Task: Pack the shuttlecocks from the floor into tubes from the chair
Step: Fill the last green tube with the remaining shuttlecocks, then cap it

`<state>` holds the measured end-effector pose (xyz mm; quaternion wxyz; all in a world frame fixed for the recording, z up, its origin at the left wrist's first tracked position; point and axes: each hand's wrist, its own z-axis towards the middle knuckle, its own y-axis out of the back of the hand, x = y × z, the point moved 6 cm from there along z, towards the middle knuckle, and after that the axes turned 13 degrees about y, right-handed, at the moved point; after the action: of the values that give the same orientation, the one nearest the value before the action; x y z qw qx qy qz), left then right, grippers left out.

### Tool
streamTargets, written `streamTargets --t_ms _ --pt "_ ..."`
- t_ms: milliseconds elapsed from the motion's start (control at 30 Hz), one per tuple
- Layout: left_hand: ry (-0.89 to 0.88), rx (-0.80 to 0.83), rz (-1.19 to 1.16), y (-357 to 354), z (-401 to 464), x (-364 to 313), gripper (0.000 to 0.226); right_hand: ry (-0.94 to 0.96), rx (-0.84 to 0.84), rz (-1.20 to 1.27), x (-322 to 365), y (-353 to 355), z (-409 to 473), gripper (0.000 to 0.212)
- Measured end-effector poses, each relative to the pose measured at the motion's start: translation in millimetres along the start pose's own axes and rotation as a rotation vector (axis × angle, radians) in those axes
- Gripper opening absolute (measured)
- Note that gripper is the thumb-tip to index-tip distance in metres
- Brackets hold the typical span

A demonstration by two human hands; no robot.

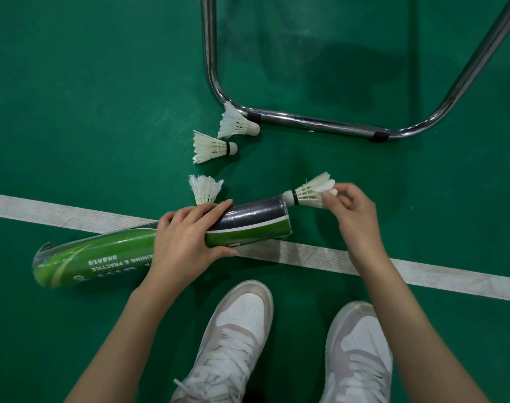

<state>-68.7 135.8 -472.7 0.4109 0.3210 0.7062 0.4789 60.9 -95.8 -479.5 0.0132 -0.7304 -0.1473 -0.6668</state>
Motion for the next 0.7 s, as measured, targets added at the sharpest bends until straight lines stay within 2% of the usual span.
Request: streamTargets --t_ms 167,367,433,567,700 --pt "-0.001 -0.002 0.010 -1.2 -0.1 0.4 0.083 -0.053 -0.025 0.138 2.7 -5.1 -33.7 0.008" --pt "-0.022 -0.047 -0.014 1.2 -4.0 -2.7 0.083 -0.030 0.084 0.230 19.8 -34.7 -48.0 0.010" --pt "-0.029 -0.052 -0.021 3.3 -4.1 -4.0 0.083 -0.030 0.107 0.210 22.4 -41.7 -52.8 0.011" --pt "-0.049 -0.054 -0.012 5.9 -4.6 -7.5 0.080 -0.026 0.141 0.050 24.3 -49.8 -58.8 0.037" --pt "-0.058 -0.050 -0.013 5.2 -5.8 -9.0 0.079 -0.021 0.145 0.016 22.0 -51.1 -57.1 0.036"
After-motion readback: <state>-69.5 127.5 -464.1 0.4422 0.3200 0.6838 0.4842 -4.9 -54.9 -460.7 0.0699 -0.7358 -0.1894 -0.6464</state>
